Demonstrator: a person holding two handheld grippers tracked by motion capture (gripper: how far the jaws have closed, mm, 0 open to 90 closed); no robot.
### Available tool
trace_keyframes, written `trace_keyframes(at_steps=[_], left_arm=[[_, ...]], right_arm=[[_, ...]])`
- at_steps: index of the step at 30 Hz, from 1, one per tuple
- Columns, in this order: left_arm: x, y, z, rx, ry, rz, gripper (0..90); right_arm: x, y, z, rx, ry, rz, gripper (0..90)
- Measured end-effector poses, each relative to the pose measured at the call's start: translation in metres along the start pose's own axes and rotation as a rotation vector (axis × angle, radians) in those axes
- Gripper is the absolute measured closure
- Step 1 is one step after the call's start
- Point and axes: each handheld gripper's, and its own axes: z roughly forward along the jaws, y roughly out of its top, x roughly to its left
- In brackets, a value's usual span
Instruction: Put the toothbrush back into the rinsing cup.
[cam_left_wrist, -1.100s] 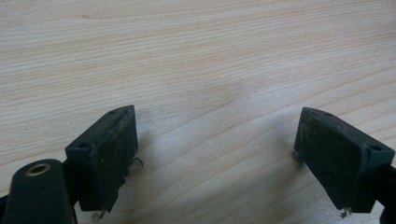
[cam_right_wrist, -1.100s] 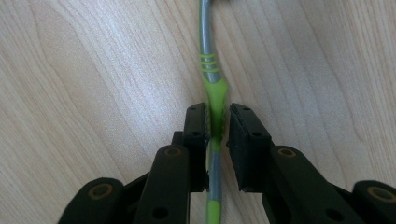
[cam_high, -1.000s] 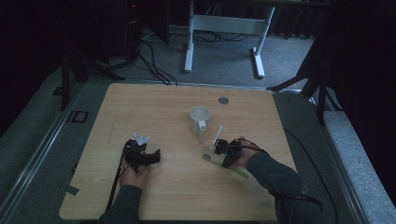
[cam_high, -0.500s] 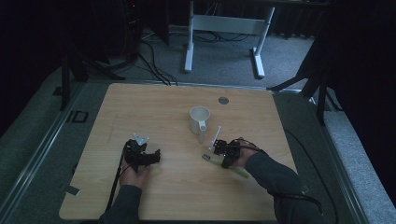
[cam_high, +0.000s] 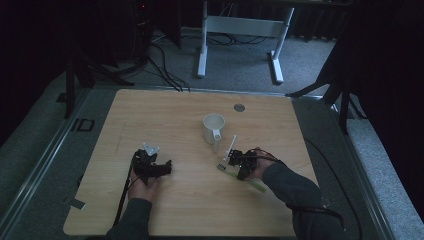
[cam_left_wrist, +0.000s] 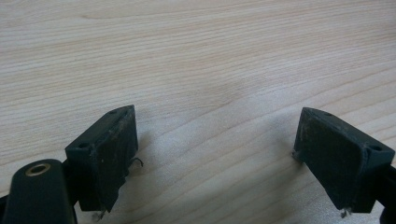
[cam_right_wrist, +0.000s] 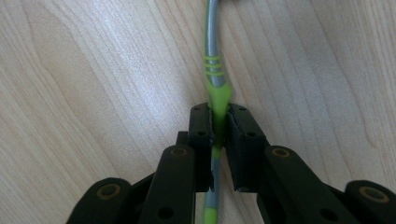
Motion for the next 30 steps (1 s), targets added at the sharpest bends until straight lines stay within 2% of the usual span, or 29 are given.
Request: trace_keyframes(at_steps=[19, 30], left_arm=[[0.0, 0.0, 0.0, 0.0, 0.0, 0.0, 14.0], [0.0, 0.0, 0.0, 0.0, 0.0, 0.0, 14.0]], right_arm=[[0.003, -0.001, -0.003, 0.0, 0.006, -0.018, 82.4], [0.0, -0.007, -0.017, -0.067, -0.004, 0.004, 82.5]])
